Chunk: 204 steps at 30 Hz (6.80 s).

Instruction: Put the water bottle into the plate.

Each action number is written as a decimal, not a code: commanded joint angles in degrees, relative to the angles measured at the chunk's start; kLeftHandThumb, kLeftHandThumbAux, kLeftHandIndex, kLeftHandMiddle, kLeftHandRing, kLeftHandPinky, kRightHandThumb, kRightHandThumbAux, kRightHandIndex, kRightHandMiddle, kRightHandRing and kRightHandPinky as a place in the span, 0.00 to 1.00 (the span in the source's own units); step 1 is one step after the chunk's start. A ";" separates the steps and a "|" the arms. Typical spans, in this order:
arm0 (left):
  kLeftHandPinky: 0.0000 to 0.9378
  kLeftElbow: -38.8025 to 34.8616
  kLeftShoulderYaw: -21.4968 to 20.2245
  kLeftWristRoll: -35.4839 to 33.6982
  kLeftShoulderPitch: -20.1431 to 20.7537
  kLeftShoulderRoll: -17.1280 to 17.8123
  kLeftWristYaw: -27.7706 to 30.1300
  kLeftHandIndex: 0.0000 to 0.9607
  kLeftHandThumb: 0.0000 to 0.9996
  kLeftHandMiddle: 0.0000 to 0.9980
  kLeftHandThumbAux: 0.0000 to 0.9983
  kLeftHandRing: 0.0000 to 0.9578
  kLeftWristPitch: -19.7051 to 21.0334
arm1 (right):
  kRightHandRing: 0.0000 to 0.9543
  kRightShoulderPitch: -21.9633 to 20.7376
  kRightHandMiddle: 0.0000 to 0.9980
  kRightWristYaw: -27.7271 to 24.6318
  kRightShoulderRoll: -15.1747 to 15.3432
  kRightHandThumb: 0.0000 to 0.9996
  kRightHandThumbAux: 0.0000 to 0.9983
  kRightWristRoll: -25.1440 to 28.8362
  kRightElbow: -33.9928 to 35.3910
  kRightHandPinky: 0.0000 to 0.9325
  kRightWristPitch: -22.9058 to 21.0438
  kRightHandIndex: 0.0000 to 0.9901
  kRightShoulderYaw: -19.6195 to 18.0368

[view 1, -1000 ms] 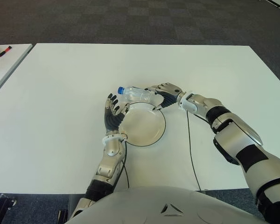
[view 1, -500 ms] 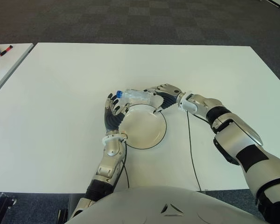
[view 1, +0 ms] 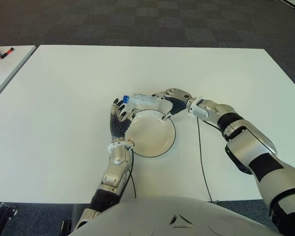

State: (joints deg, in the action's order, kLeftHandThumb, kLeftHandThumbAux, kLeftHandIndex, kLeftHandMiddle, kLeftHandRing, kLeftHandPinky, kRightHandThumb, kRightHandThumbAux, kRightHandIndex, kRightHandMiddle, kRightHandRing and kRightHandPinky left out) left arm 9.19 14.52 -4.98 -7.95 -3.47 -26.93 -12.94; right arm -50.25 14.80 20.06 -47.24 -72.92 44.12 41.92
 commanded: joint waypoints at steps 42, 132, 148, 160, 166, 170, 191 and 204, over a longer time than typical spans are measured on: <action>0.18 1.49 -0.93 -1.18 1.62 -8.04 -0.16 0.08 0.27 0.14 0.82 0.15 0.21 | 0.26 0.70 0.21 1.18 -0.39 0.41 0.59 -2.55 -0.76 0.28 -3.49 0.05 1.15; 0.09 -38.24 0.16 32.26 -18.93 3.72 13.13 0.02 0.22 0.04 0.57 0.05 38.90 | 0.38 0.03 0.14 -5.25 -4.51 0.25 0.60 1.96 -1.00 0.54 -11.28 0.02 -4.31; 0.12 -33.78 -2.27 28.07 -18.36 1.96 12.43 0.04 0.24 0.05 0.57 0.07 34.61 | 0.33 -0.54 0.13 -5.10 -3.90 0.23 0.61 2.26 -0.20 0.45 -11.38 0.02 -4.62; 0.10 -29.60 -4.39 26.60 -17.17 0.30 11.82 0.05 0.23 0.06 0.56 0.07 31.59 | 0.23 -2.59 0.15 -10.14 -3.50 0.25 0.62 7.00 1.29 0.31 -6.65 0.00 -8.68; 0.09 -28.23 -5.32 25.80 -16.31 -0.84 11.73 0.05 0.22 0.06 0.56 0.07 30.40 | 0.23 -3.31 0.15 -10.74 -3.54 0.27 0.63 7.15 1.06 0.31 -6.90 0.00 -9.10; 0.08 -27.65 -5.72 25.21 -16.02 -1.27 11.57 0.06 0.20 0.06 0.56 0.06 29.73 | 0.23 -3.53 0.16 -10.90 -3.48 0.27 0.63 6.96 0.97 0.30 -7.29 0.01 -9.16; 0.11 -28.24 -5.88 24.67 -15.96 -1.46 11.89 0.06 0.21 0.06 0.59 0.07 29.76 | 0.27 7.06 0.20 -20.23 7.07 0.24 0.62 11.41 11.16 0.34 8.04 0.04 -11.04; 0.10 -28.67 -4.82 24.94 -15.99 -1.83 11.74 0.06 0.20 0.06 0.61 0.07 29.77 | 0.25 6.66 0.18 -29.74 8.15 0.25 0.60 17.45 9.46 0.32 9.95 0.02 -14.46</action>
State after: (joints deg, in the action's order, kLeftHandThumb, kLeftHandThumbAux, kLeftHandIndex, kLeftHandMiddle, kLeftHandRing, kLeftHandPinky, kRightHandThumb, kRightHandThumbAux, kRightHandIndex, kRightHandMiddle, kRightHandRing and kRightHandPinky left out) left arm -19.39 9.02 20.00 -23.70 -3.48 -14.38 16.23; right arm -43.67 -12.65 28.44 -31.08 -63.17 53.56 28.19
